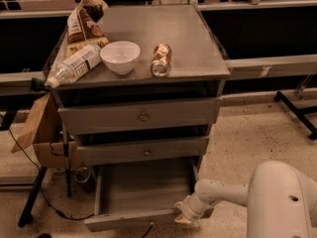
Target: Open bottom drawer
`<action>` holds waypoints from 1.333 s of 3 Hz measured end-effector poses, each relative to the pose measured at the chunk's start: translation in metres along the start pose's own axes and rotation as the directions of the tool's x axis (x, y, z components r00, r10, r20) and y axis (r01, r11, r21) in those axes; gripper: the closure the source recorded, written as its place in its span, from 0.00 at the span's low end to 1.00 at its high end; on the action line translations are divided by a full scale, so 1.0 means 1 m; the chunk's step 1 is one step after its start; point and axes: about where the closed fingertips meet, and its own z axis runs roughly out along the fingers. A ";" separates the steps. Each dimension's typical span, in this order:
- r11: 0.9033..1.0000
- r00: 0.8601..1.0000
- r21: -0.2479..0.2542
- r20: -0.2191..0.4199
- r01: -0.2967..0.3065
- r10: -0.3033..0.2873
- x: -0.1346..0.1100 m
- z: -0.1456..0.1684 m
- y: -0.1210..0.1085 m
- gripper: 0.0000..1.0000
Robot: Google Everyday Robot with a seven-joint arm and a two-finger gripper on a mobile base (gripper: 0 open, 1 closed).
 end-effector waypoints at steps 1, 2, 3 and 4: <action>1.000 1.000 0.000 0.000 0.000 0.000 0.000 -0.001 -0.005 0.62; 1.000 1.000 0.017 0.006 -0.006 0.006 -0.005 -0.006 -0.010 0.41; 0.999 1.000 0.033 0.014 -0.008 0.008 -0.011 -0.010 -0.015 0.17; 0.996 0.999 0.080 0.045 -0.031 0.028 -0.033 -0.005 -0.016 0.00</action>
Offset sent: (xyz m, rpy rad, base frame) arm 0.0014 0.0285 0.0332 0.0463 -0.0892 -0.1357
